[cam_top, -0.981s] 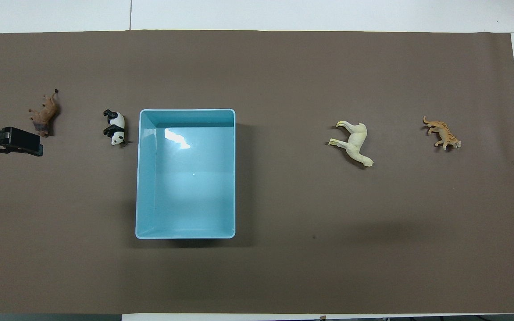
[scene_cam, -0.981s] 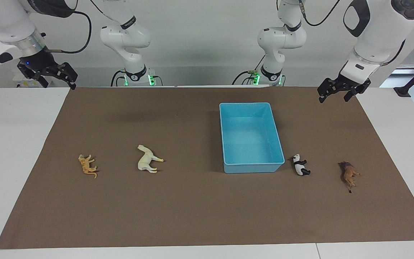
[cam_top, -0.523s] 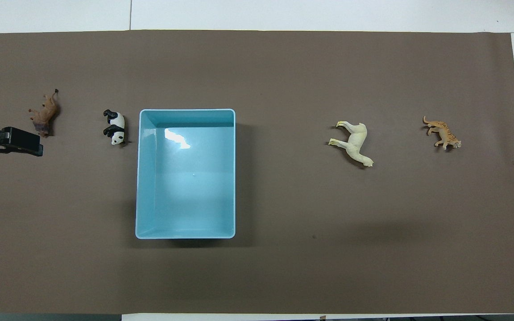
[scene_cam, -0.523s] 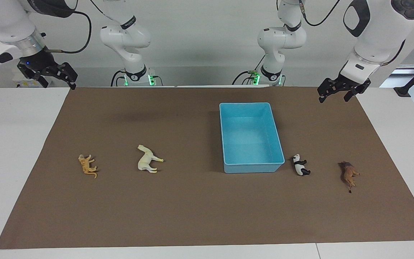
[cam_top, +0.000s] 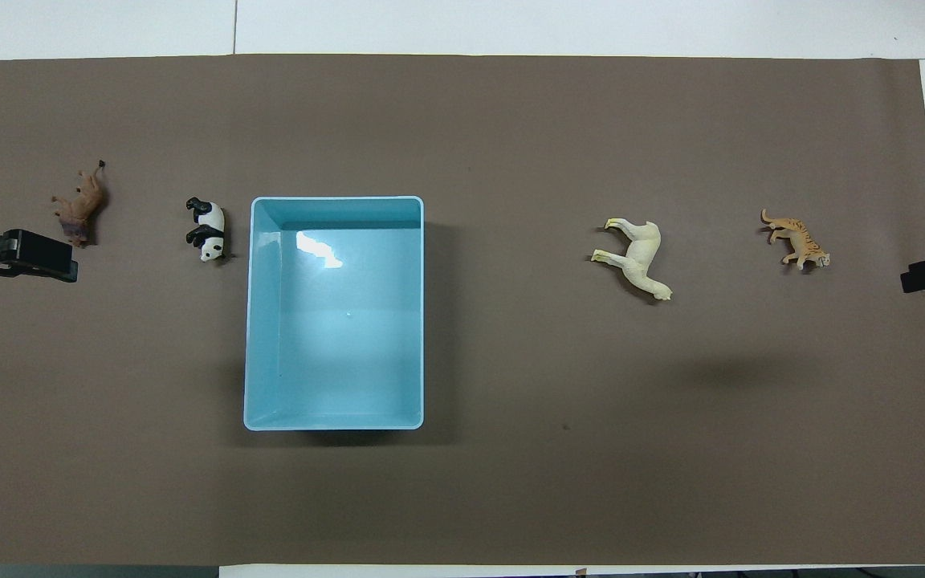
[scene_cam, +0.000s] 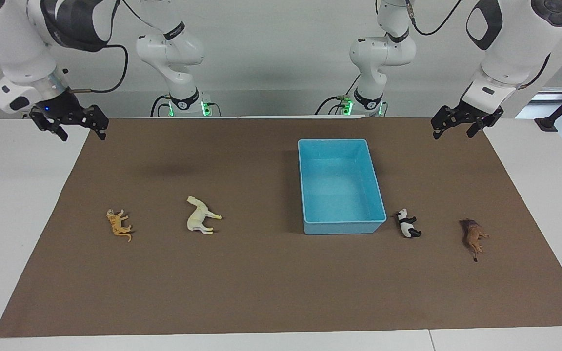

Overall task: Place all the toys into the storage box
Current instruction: 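Reach the panda with the left gripper while the right gripper reaches the deer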

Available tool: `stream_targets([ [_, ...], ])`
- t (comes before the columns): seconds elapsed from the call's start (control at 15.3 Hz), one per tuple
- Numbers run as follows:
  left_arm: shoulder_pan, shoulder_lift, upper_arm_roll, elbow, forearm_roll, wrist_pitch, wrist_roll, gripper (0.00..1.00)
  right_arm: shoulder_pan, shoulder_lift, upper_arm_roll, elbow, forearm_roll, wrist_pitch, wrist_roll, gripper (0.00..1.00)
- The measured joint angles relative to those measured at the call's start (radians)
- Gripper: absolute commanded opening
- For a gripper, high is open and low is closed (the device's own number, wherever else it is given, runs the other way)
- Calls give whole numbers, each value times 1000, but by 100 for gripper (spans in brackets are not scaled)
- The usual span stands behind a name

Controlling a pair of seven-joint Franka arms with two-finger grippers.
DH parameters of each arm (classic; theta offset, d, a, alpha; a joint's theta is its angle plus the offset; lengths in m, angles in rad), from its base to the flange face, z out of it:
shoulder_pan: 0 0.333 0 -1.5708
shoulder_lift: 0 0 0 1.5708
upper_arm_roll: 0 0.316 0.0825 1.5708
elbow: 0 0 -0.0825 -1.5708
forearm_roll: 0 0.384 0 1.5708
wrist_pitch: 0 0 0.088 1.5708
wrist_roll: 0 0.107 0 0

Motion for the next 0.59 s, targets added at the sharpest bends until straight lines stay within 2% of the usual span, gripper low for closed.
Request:
stream_targets([
  [0.39, 2, 0, 3, -2, 0, -9, -2, 100, -3, 192, 1, -184, 0, 445, -249, 100],
  [0.46, 3, -2, 4, -14, 0, 18, -2, 100, -2, 207, 1, -196, 0, 478, -271, 100],
  [0.59, 2, -9, 3, -101, 0, 198, -4, 100, -1, 228, 3, -204, 0, 517, -306, 100],
])
